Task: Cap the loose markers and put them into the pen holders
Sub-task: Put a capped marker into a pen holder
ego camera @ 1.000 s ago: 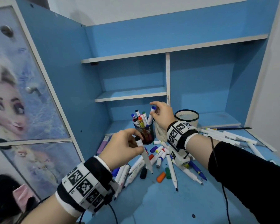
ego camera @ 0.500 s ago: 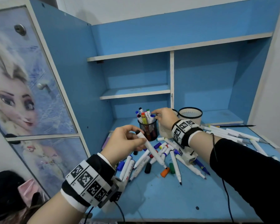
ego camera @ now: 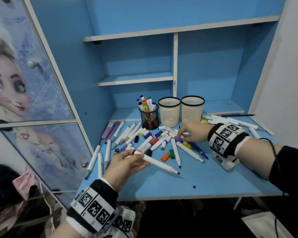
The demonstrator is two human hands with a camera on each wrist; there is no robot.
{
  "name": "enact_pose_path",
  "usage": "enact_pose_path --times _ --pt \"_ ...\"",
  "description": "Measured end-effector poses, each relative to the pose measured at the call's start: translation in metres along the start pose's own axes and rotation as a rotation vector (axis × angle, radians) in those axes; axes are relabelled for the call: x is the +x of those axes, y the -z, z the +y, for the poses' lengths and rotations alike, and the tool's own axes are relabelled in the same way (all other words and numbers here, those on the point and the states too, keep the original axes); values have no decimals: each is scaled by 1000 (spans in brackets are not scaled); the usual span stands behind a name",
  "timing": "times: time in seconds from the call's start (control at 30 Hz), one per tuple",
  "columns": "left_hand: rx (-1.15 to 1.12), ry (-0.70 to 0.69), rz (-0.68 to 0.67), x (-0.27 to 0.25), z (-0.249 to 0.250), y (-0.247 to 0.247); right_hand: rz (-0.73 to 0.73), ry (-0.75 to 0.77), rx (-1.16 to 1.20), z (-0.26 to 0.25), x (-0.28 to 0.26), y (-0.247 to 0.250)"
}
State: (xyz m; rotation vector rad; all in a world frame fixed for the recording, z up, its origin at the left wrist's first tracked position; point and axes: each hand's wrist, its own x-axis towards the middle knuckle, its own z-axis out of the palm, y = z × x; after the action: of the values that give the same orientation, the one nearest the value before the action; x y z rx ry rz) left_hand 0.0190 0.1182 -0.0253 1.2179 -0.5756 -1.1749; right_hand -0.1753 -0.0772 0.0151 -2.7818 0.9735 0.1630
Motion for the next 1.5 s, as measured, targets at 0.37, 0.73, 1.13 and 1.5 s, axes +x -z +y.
enact_pose_path --times 0.37,0.73,1.13,1.5 --pt "-218 2 20 8 -52 -14 -140 46 -184 14 -7 -10" --pt "-242 -108 -26 16 -65 -31 -237 207 -220 -20 10 -10" --pt "-240 -125 -48 18 -67 -29 -207 -87 -370 8 20 0" --pt "-224 -138 -44 17 -66 -32 -46 279 -191 -46 69 9"
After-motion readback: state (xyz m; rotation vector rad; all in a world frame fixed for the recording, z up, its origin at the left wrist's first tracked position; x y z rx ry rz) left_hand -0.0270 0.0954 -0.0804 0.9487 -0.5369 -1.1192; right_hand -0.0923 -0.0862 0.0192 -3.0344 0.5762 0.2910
